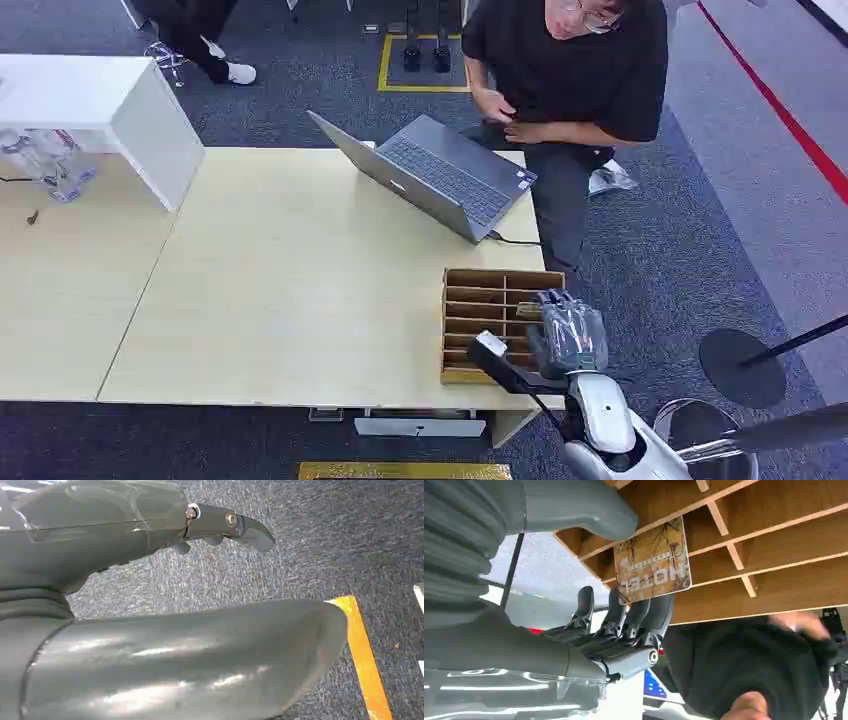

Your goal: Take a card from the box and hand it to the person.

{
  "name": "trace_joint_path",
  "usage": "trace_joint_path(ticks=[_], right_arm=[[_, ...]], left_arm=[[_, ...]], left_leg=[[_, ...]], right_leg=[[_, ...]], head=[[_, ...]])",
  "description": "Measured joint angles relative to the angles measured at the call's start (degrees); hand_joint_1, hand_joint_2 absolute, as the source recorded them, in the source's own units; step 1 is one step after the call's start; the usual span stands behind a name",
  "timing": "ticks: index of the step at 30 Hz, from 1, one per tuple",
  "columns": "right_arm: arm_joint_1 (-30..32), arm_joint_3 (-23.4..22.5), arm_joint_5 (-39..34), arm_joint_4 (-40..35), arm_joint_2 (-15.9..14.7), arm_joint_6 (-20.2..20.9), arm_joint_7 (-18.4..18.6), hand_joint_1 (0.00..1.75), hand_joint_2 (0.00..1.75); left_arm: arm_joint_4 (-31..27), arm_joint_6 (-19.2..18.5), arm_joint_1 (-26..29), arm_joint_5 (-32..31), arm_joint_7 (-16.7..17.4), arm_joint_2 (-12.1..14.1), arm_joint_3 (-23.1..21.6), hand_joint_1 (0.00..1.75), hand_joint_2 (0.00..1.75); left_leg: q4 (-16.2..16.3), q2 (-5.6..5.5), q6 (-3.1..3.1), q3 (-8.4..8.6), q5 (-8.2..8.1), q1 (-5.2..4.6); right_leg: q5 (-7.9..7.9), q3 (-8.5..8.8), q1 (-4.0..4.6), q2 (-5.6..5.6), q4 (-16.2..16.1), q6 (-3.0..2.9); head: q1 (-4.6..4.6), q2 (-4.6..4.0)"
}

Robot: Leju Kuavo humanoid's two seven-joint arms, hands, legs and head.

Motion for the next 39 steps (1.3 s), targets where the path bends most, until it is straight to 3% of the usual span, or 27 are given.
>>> trace_joint_path(ticks=[15, 19, 22, 23, 25, 39], right_arm=[[0.0, 0.1, 0.0, 0.0, 0.0, -0.2, 0.4, 0.91, 1.75], [0.0, 0.1, 0.0, 0.0, 0.0, -0.3, 0.5, 1.06, 1.75], [0.0, 0.1, 0.2, 0.0, 0.0, -0.5, 0.5, 1.06, 1.75], [0.0, 0.1, 0.2, 0.0, 0.0, -0.6, 0.6, 1.20, 1.75], [-0.1, 0.1, 0.2, 0.0, 0.0, -0.8, 0.6, 1.31, 1.75], [0.0, 0.1, -0.2, 0.0, 0.0, -1.5, 0.6, 1.36, 1.75]], left_arm=[[0.0, 0.0, 0.0, 0.0, 0.0, 0.0, 0.0, 0.00, 0.00], [0.0, 0.0, 0.0, 0.0, 0.0, 0.0, 0.0, 0.00, 0.00], [0.0, 0.0, 0.0, 0.0, 0.0, 0.0, 0.0, 0.00, 0.00], [0.0, 0.0, 0.0, 0.0, 0.0, 0.0, 0.0, 0.00, 0.00], [0.0, 0.0, 0.0, 0.0, 0.0, 0.0, 0.0, 0.00, 0.00], [0.0, 0.0, 0.0, 0.0, 0.0, 0.0, 0.0, 0.00, 0.00]], left_leg=[[0.0, 0.00, 0.00, 0.00, 0.00, 0.00], [0.0, 0.00, 0.00, 0.00, 0.00, 0.00], [0.0, 0.00, 0.00, 0.00, 0.00, 0.00], [0.0, 0.00, 0.00, 0.00, 0.00, 0.00], [0.0, 0.00, 0.00, 0.00, 0.00, 0.00], [0.0, 0.00, 0.00, 0.00, 0.00, 0.00]], right_leg=[[0.00, 0.00, 0.00, 0.00, 0.0, 0.00], [0.00, 0.00, 0.00, 0.00, 0.0, 0.00], [0.00, 0.00, 0.00, 0.00, 0.0, 0.00], [0.00, 0.00, 0.00, 0.00, 0.0, 0.00], [0.00, 0.00, 0.00, 0.00, 0.0, 0.00], [0.00, 0.00, 0.00, 0.00, 0.0, 0.00]], head=[[0.02, 0.00], [0.02, 0.00], [0.02, 0.00], [0.02, 0.00], [0.02, 0.00], [0.02, 0.00]])
